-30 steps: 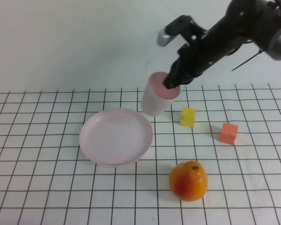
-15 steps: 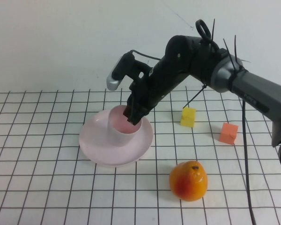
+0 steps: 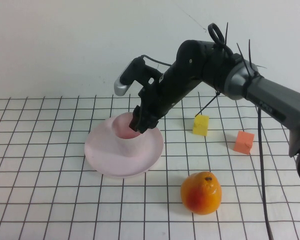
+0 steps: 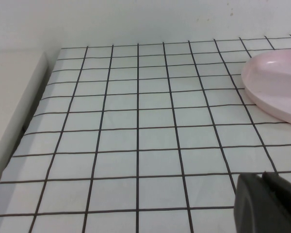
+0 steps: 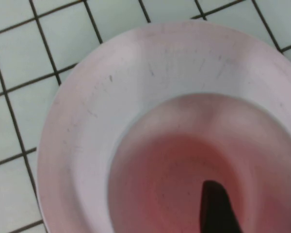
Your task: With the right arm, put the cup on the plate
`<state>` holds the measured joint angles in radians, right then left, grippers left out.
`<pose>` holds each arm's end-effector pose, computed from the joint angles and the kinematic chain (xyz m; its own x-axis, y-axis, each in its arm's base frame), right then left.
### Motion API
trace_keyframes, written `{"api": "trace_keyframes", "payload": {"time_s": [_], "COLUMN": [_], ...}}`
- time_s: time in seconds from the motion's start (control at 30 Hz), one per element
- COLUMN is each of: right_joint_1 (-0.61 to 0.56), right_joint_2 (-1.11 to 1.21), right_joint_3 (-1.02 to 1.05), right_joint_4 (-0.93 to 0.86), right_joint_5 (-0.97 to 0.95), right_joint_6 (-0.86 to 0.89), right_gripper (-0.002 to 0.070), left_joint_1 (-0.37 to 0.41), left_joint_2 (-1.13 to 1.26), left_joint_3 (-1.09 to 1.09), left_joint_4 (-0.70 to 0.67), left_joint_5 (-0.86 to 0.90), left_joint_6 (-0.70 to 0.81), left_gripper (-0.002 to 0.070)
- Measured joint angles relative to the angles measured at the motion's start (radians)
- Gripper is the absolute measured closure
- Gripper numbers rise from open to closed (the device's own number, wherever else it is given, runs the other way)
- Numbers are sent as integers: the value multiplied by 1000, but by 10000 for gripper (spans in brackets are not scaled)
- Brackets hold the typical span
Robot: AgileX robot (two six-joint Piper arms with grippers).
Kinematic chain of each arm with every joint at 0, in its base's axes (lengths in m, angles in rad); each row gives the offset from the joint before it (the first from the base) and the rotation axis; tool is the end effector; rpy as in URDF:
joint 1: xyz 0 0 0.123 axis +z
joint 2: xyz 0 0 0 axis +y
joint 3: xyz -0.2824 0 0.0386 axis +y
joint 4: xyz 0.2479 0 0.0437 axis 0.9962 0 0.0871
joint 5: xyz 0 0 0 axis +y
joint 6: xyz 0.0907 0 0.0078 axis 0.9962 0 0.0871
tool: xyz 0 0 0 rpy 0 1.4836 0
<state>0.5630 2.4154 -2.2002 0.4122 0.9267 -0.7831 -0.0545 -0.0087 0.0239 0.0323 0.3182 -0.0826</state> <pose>0.4359 0.3096 0.1982 -0.2939 -0.7483 -0.5947 -0.9216 0.3869 -0.0313 0.0540 -0.0020 0.1768 -0.2452 -0.0386 -0.9687 0.0320 0.9983 -0.0479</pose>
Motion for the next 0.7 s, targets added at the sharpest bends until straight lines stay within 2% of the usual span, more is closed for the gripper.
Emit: {"api": "trace_keyframes", "payload": {"time_s": [0.1,0.2,0.57,0.7], "right_joint_1": [0,0,0,0], "right_joint_2": [0,-17,-294,-421], "right_joint_3": [0,0,4,4], "right_joint_4": [16,7,-339,-452], "right_joint_5": [0,0,33,53], "right_joint_6": [2,2,9,56], "right_gripper": [309,291,286,310], "left_joint_1": [0,0,0,0], "left_joint_2": [0,0,0,0], "left_joint_3": [0,0,0,0], "left_joint_4": [0,0,0,0], "left_joint_5": [0,0,0,0], "left_joint_6": [0,0,0,0], "left_gripper": [678,678,678,678]}}
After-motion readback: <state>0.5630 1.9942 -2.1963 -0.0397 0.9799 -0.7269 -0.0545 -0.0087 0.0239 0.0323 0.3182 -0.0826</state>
